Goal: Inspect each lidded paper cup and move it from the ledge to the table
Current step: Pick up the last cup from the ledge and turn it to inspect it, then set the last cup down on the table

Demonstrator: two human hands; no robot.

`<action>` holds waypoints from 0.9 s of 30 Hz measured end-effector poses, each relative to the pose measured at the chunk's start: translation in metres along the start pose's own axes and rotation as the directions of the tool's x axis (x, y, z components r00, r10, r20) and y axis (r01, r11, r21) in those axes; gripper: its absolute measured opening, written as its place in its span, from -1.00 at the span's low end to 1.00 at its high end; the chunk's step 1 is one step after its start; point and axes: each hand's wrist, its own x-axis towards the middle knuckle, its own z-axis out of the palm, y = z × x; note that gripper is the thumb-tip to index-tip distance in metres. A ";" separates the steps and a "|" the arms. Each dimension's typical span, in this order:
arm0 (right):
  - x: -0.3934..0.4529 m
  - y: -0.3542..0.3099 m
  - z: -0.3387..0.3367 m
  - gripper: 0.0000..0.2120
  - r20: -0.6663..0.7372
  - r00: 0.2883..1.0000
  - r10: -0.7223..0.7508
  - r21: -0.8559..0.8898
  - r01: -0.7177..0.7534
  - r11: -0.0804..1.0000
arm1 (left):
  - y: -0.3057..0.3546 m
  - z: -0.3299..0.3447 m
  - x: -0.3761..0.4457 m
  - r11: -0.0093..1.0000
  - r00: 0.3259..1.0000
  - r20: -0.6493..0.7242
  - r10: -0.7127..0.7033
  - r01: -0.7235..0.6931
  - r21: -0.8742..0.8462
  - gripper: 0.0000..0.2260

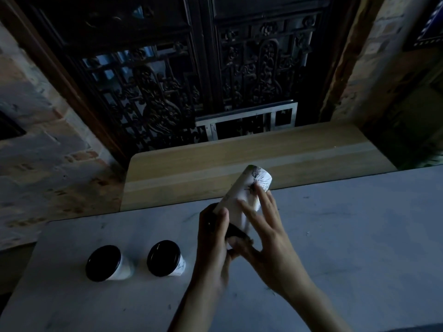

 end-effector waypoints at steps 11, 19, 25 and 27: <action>-0.004 0.036 0.020 -0.41 -0.012 0.940 0.342 0.323 -0.320 0.891 | -0.027 -0.032 0.004 0.982 0.982 -0.019 -0.185 0.185 -0.029 -0.56; -0.014 0.075 0.054 -0.59 0.160 0.828 0.537 0.557 -0.525 0.643 | -0.070 -0.061 0.013 0.957 0.952 -0.107 -0.287 0.289 0.011 -0.72; -0.011 0.091 0.073 -0.77 0.247 0.755 0.607 0.580 -0.617 0.531 | -0.089 -0.075 0.018 0.942 0.926 -0.189 -0.326 0.334 0.012 -0.84; -0.011 0.095 0.077 -0.76 0.265 0.740 0.619 0.580 -0.635 0.511 | -0.093 -0.080 0.021 0.940 0.918 -0.219 -0.331 0.341 0.009 -0.88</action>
